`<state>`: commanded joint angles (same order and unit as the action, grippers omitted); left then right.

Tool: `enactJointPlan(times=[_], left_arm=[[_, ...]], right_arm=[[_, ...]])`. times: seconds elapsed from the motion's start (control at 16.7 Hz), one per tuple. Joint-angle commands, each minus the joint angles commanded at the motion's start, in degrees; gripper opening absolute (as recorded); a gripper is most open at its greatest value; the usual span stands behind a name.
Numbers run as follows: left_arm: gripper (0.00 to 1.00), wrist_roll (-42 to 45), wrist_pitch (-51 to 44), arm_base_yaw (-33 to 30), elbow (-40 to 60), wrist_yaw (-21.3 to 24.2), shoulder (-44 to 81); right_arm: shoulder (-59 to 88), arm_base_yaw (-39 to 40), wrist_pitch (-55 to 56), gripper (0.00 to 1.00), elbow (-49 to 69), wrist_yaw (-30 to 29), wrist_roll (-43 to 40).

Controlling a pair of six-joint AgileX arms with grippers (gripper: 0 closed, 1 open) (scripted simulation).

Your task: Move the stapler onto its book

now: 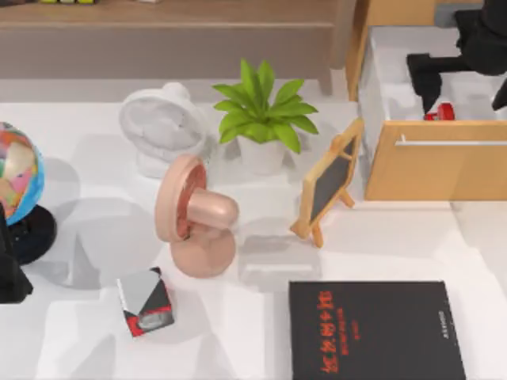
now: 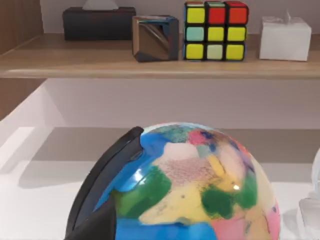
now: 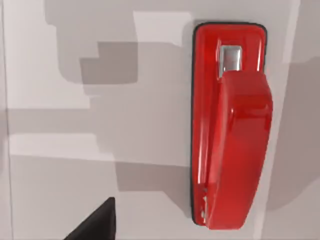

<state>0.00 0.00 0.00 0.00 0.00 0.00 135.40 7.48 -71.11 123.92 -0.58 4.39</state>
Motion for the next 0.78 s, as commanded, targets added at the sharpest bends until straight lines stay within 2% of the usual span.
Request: enactJointPlan(times=[0.18, 0.78], left_arm=[[1.0, 0.0, 0.0, 0.0, 0.0, 0.0, 0.0], [1.0, 0.0, 0.0, 0.0, 0.0, 0.0, 0.0]], right_arm=[[3.58, 0.02, -2.03, 1.0, 3.96, -0.02, 0.21], [3.55, -0.24, -1.87, 1.0, 3.65, -0.04, 0.04]])
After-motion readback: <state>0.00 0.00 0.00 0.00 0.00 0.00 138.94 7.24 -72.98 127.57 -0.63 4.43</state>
